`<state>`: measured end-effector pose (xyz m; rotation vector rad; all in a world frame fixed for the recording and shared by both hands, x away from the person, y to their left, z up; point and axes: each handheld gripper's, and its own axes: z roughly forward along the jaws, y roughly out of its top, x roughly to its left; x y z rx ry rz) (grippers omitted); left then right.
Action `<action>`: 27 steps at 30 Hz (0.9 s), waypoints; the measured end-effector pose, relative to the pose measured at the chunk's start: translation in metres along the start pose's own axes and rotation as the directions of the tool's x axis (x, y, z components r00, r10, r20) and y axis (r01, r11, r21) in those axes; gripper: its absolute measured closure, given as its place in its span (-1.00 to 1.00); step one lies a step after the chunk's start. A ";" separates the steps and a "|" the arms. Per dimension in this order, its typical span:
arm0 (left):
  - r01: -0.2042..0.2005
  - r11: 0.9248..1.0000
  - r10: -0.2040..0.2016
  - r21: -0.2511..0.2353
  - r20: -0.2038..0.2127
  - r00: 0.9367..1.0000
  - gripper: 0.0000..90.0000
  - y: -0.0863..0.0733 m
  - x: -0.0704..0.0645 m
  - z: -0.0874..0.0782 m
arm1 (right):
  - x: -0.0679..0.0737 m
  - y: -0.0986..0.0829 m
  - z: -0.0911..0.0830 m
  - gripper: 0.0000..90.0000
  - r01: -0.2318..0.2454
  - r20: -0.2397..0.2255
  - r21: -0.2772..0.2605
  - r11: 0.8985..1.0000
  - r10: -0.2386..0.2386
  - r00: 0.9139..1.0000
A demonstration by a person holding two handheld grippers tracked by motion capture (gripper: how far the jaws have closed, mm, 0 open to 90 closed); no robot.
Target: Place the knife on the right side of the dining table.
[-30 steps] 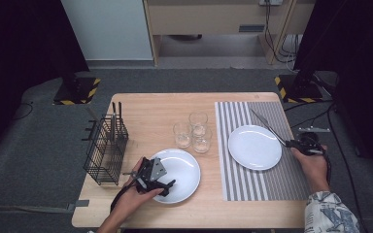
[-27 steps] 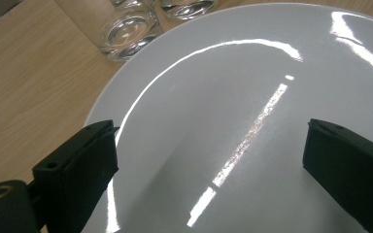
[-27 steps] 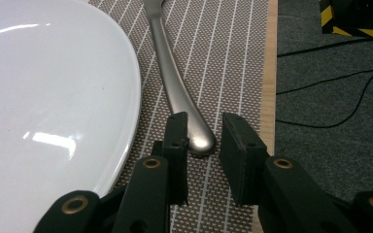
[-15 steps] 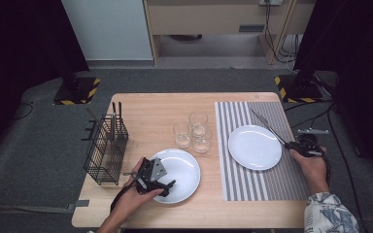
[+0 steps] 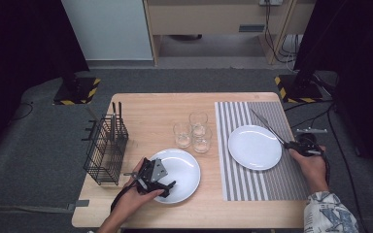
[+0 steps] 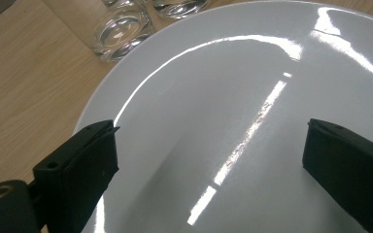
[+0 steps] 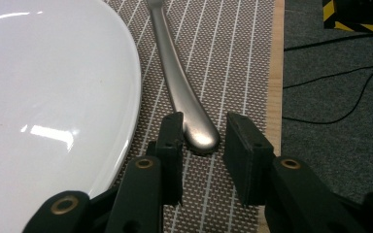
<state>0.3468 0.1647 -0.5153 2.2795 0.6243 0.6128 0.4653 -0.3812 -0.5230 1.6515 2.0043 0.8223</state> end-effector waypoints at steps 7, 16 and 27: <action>-0.001 1.000 0.001 0.002 -0.001 1.000 -0.89 0.000 0.000 0.000 | 0.000 0.001 0.000 0.59 0.000 0.001 0.007 1.000 0.000 1.000; -0.001 1.000 0.001 0.004 0.000 1.000 -0.89 0.000 -0.001 0.001 | -0.002 0.002 0.000 0.61 0.006 0.000 0.008 1.000 -0.006 1.000; -0.005 1.000 0.005 0.009 0.001 1.000 -0.89 -0.001 -0.001 0.003 | -0.008 0.006 0.001 0.61 0.003 0.000 0.013 1.000 -0.003 1.000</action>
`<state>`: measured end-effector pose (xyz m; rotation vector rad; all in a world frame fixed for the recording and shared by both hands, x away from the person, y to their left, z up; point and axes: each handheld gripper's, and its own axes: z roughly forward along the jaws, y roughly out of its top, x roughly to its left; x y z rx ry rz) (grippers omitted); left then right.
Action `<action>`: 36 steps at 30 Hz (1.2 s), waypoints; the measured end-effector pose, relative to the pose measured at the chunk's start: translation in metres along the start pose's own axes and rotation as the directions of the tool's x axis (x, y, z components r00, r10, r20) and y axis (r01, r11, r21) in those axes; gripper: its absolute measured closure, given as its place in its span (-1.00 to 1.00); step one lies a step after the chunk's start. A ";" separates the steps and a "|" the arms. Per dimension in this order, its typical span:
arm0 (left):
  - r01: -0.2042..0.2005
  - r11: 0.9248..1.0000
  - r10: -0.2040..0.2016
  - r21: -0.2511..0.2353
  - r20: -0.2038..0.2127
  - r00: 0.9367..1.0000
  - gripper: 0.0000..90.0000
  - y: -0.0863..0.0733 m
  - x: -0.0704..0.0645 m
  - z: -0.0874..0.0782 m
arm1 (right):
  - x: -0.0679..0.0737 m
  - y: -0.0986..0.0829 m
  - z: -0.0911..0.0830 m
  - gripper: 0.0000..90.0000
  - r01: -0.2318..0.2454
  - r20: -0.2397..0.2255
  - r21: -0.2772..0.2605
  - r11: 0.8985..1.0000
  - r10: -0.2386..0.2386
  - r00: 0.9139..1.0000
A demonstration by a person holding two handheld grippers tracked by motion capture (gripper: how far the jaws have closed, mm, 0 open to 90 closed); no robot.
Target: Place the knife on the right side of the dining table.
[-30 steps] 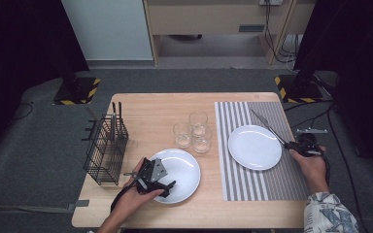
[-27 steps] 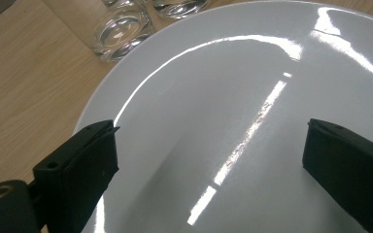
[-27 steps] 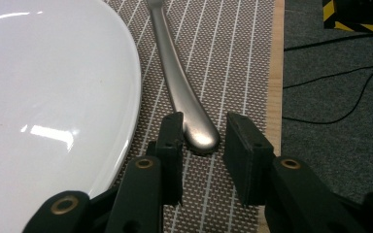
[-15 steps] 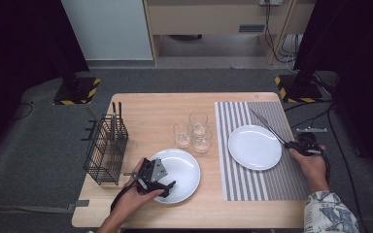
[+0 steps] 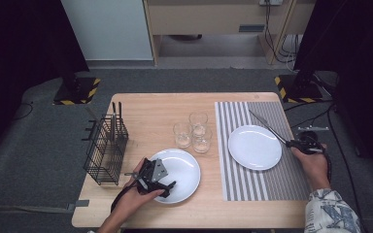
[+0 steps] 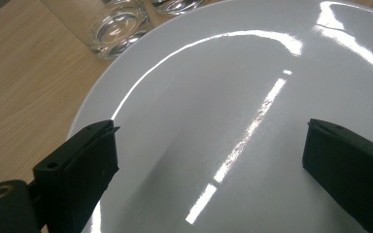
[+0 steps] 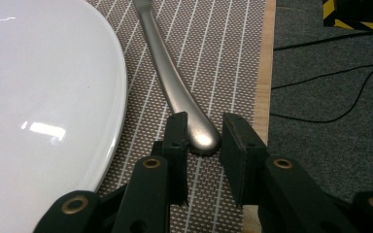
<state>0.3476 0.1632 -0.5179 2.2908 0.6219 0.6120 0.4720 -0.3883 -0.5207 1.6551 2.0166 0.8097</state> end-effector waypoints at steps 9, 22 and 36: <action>0.003 1.000 -0.003 -0.002 0.005 1.000 -0.89 0.000 0.000 0.001 | -0.002 0.002 0.002 0.61 0.000 -0.001 0.002 1.000 0.000 1.000; 0.010 1.000 -0.010 -0.018 -0.012 1.000 -0.89 0.001 0.001 -0.001 | -0.003 0.005 0.004 0.61 -0.007 -0.009 0.003 1.000 0.007 1.000; 0.010 1.000 -0.011 -0.024 -0.016 1.000 -0.89 0.001 0.002 -0.001 | -0.002 0.009 0.007 0.61 -0.016 -0.009 -0.002 1.000 0.016 1.000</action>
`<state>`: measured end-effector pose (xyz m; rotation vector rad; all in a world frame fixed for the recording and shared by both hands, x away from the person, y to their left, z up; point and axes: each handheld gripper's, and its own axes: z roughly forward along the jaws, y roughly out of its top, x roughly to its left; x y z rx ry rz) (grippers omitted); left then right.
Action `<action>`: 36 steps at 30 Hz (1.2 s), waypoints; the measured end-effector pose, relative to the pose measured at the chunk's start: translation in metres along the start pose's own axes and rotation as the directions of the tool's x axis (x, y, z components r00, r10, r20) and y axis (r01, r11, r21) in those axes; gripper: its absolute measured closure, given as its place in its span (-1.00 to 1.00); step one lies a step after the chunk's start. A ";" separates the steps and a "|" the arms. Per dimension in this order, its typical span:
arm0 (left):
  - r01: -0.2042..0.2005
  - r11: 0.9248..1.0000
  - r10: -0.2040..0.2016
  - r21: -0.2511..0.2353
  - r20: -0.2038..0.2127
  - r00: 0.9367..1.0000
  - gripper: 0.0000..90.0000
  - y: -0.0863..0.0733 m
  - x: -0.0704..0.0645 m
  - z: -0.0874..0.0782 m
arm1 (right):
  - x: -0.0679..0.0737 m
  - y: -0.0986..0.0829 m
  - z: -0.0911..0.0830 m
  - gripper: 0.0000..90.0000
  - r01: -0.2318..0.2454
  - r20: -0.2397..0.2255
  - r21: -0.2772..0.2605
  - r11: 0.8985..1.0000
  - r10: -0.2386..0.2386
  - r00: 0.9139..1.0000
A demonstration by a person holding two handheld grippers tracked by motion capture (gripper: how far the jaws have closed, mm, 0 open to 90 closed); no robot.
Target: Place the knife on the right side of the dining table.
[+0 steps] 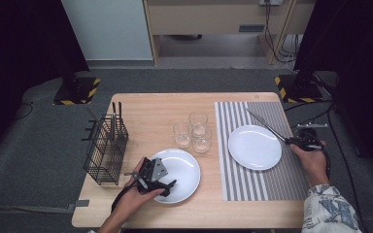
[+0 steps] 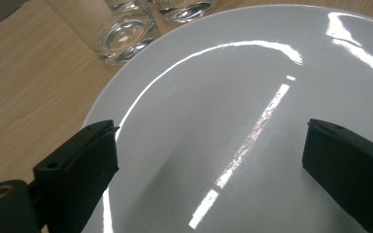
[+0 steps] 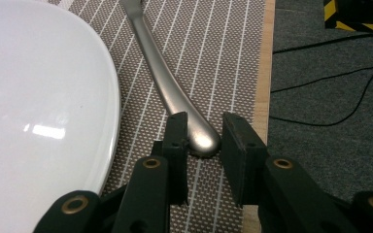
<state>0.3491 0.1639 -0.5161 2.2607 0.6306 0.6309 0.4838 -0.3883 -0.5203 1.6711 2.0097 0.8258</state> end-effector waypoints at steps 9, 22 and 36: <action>-0.001 1.000 0.001 0.002 -0.004 1.000 -0.89 0.000 0.000 0.000 | 0.000 0.010 0.008 0.59 -0.006 0.007 0.003 1.000 0.006 1.000; -0.003 1.000 0.003 0.003 -0.011 1.000 -0.89 -0.001 0.000 -0.001 | -0.002 0.013 0.006 0.60 -0.014 0.002 -0.007 1.000 0.014 1.000; -0.007 1.000 0.007 0.001 -0.016 1.000 -0.88 0.000 0.000 -0.002 | 0.002 0.013 0.013 0.60 -0.007 0.007 0.012 1.000 0.007 1.000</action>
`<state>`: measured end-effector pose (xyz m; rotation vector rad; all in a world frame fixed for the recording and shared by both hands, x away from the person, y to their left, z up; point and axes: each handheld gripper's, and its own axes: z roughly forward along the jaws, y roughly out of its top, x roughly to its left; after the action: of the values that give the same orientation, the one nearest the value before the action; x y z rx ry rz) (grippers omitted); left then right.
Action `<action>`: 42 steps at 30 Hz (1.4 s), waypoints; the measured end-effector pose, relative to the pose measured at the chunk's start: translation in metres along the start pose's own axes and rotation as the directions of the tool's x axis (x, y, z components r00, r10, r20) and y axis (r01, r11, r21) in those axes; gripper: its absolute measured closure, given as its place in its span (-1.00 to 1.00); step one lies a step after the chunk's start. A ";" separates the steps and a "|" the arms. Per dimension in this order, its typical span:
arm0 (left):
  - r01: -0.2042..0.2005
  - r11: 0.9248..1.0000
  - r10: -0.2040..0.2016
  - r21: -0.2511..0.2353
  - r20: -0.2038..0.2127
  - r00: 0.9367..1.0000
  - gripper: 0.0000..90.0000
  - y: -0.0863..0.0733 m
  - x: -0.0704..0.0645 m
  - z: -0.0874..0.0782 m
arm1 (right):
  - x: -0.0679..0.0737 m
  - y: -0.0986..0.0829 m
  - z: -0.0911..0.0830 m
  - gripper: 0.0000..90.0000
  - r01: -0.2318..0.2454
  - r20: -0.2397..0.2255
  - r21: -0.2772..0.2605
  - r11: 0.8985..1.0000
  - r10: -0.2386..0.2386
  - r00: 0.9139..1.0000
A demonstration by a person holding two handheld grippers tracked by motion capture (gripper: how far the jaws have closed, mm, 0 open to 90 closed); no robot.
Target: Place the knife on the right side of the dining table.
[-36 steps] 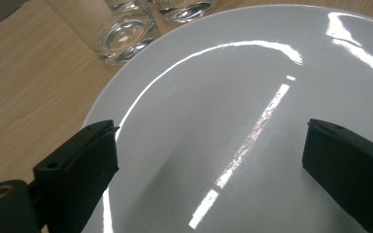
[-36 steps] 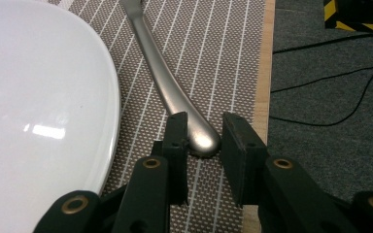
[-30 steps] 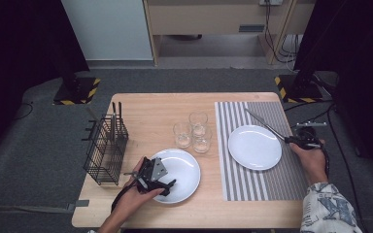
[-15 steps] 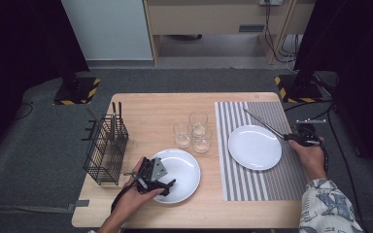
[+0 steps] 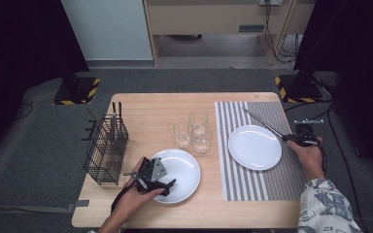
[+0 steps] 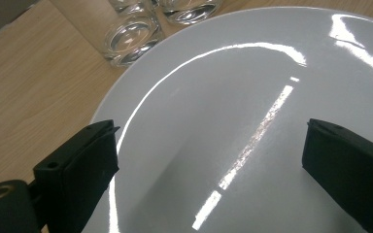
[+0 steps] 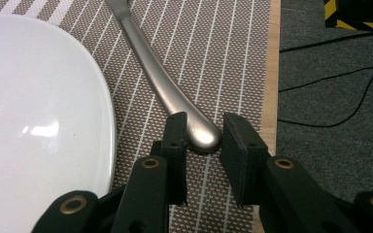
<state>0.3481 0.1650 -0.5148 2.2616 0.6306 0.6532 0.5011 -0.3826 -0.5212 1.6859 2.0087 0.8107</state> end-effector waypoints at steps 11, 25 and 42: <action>0.016 1.000 -0.016 -0.006 -0.019 1.000 -0.88 -0.001 0.003 0.000 | 0.004 0.009 0.009 0.59 0.010 -0.001 -0.001 1.000 -0.010 1.000; 0.016 1.000 -0.016 0.003 -0.006 1.000 -0.88 -0.001 0.000 0.003 | 0.001 0.021 0.019 0.56 0.005 -0.009 0.006 1.000 -0.005 1.000; 0.030 1.000 -0.030 0.000 -0.011 1.000 -0.88 -0.004 0.001 0.000 | -0.005 0.040 0.029 0.54 -0.006 0.027 0.016 1.000 0.005 1.000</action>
<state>0.3476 0.1684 -0.5176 2.2457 0.6680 0.6510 0.5508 -0.3779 -0.5175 1.7033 1.9990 0.7716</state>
